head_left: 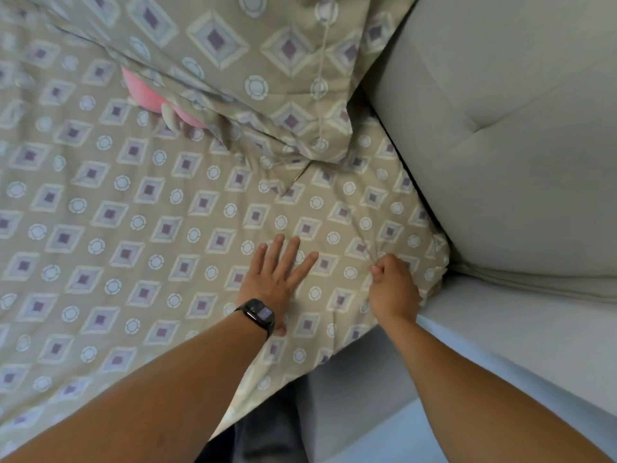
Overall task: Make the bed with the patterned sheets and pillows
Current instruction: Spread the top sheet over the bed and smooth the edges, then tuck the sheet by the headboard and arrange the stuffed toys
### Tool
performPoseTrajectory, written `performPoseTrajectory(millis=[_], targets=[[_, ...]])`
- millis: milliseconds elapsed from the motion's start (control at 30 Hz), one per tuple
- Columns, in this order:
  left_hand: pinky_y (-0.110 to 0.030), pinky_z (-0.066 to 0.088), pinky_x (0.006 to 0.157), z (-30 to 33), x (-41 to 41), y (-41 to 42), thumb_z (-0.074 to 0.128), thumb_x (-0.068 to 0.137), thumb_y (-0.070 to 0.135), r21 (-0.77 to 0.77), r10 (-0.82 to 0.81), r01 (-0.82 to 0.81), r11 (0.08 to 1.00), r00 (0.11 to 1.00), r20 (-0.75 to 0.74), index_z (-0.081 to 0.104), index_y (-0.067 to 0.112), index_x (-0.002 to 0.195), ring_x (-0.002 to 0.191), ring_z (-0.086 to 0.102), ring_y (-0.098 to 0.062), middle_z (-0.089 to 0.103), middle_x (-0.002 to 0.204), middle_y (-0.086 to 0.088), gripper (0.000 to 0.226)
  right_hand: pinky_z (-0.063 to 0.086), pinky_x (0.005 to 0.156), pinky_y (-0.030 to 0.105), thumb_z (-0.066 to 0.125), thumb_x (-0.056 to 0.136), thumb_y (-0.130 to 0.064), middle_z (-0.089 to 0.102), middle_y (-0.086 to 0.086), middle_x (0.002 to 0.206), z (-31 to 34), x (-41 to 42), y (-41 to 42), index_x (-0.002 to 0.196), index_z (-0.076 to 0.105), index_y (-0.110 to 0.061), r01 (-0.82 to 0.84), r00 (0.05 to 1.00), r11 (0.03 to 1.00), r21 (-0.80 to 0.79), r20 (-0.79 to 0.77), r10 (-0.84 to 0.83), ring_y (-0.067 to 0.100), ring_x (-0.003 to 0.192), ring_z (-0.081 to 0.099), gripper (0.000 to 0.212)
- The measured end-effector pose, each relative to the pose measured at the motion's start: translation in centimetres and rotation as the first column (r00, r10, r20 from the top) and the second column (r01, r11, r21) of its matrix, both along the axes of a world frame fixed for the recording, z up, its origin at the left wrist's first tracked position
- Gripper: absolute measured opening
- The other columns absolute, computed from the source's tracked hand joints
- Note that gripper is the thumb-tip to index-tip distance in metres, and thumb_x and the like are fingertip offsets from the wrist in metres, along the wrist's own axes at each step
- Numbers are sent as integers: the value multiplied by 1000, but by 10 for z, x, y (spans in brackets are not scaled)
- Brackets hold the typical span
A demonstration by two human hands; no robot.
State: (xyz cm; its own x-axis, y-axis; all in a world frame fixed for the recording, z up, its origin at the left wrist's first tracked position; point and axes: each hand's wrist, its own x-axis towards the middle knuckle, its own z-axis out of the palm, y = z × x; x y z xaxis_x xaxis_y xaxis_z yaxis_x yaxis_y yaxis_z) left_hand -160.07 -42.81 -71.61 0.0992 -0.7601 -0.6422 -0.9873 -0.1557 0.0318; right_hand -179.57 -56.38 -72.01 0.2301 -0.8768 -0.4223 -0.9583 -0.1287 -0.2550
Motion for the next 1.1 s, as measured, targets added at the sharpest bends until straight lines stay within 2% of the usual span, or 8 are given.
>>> performPoseTrajectory(millis=[200, 333, 400, 500, 633, 767, 967, 1100], targets=[[-60, -9, 120, 1, 4, -6, 83, 63, 66, 40, -34, 36, 999, 998, -43, -49, 26, 140, 143, -37, -45, -48, 151, -17, 159, 49, 84, 44, 55, 99, -31, 49, 7, 134, 4, 9, -29, 132, 52, -23, -320, 945, 935, -156, -123, 303, 31, 115, 49, 34], [-44, 5, 126, 35, 37, -4, 72, 88, 48, 96, 48, -16, 995, 939, -340, -29, 38, 153, 155, -13, -28, -32, 163, 1, 120, 45, 91, 42, 44, 100, -23, 45, 9, 143, 42, 57, -55, 138, 46, -20, 17, 978, 999, 40, -207, -9, 33, 122, 50, 38], [-37, 33, 118, 64, 62, -5, 62, 96, 39, 123, 248, -216, 969, 860, -445, -16, 44, 156, 152, 21, -22, -15, 168, 10, 99, 42, 83, 35, 47, 101, -25, 50, 6, 138, 87, 113, -72, 133, 53, -19, 141, 988, 990, 12, 62, -142, 30, 116, 56, 34], [-34, 50, 98, 114, 99, -1, 52, 100, 37, 166, 489, -465, 870, 764, -422, -7, 45, 158, 131, 51, -18, 13, 165, 14, 83, 42, 94, 31, 65, 92, -51, 48, -4, 144, 172, 217, -104, 148, 43, -25, 252, 748, 957, 146, 598, -288, 15, 122, 54, 66], [-35, 42, 111, 204, 158, 2, 50, 102, 38, 138, 669, -677, 723, 637, -383, 4, 45, 159, 141, 43, -20, 24, 165, 6, 74, 38, 114, 44, 78, 73, -68, 37, 3, 160, 282, 338, -138, 160, 18, -18, 117, 679, 880, 460, 610, -409, 27, 144, 40, 117], [-28, 47, 99, 297, 194, 12, 53, 101, 37, 73, 763, -850, 521, 426, -487, 35, 40, 151, 118, 59, -14, 53, 141, 8, 53, 59, 84, 42, 67, 89, -42, 72, 11, 105, 345, 387, -117, 108, 68, -3, 44, 801, 933, 358, 545, -248, 33, 96, 69, 43], [-42, 51, 97, 400, 222, 69, 64, 95, 47, 191, 687, -981, 37, -114, -717, 41, 32, 148, 113, 61, -21, 55, 135, 1, 60, 36, 57, 33, 53, 94, -29, 52, 5, 73, 467, 390, 2, 78, 51, -13, -136, 741, 906, 402, 648, -176, 21, 65, 49, 23], [-46, 38, 113, 435, 217, 126, 86, 74, 48, 50, 608, -999, 10, -33, -793, 11, 33, 160, 145, 31, -23, 26, 157, 0, 115, 44, 65, 34, 60, 79, -33, 61, 5, 79, 502, 385, 85, 86, 61, -15, -201, 680, 841, 503, 690, -250, 23, 74, 59, 19]])
